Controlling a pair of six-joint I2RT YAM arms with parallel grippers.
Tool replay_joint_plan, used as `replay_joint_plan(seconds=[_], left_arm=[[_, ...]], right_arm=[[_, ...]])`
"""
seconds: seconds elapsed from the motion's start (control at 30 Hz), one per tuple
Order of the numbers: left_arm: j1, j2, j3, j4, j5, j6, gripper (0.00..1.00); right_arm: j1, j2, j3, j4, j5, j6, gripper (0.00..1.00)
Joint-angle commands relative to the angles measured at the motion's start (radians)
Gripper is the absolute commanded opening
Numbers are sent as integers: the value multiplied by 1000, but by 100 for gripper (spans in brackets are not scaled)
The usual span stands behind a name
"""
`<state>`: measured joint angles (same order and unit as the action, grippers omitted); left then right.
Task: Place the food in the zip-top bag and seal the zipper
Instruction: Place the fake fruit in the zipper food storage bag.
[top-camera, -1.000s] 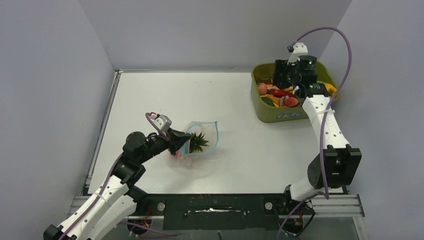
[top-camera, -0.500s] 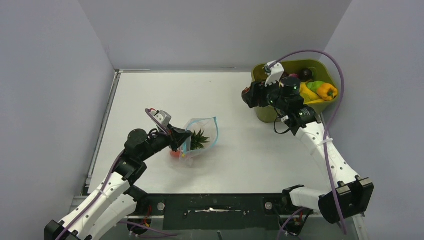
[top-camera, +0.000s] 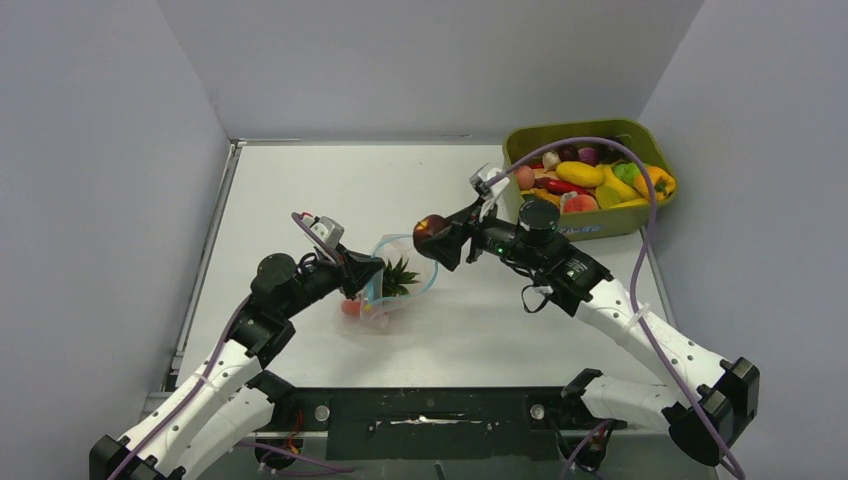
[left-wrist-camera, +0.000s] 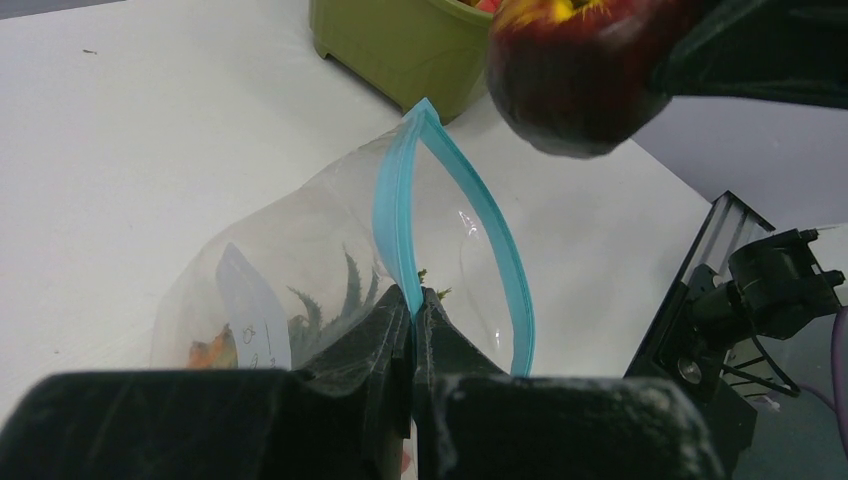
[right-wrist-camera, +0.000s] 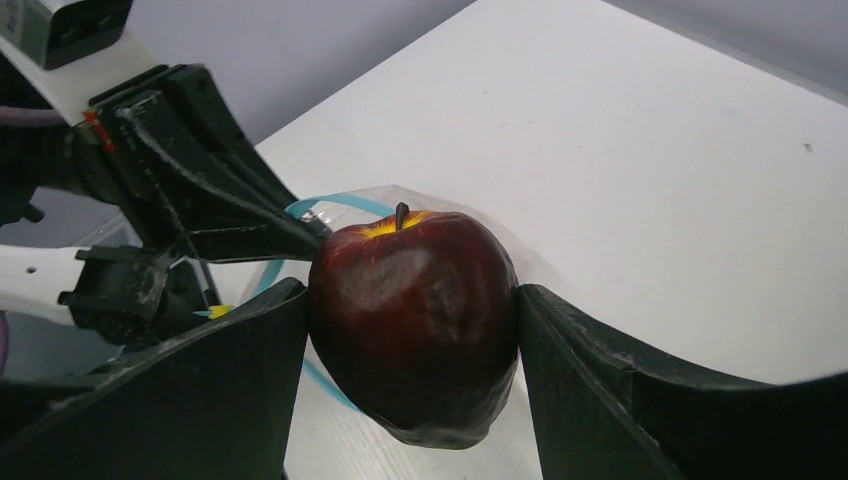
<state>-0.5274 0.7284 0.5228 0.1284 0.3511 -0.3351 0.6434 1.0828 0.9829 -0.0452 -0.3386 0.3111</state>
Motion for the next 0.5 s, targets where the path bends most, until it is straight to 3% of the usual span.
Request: replay_joint_plan(seconds=[0.0,0.47], left_arm=[[1,-6,57,54,4,-11,0],[1,-9,62,47,20,5,0]], right_arm=[[82,39,2,138,5,28,52],[179,225,21,190,85,-27,52]])
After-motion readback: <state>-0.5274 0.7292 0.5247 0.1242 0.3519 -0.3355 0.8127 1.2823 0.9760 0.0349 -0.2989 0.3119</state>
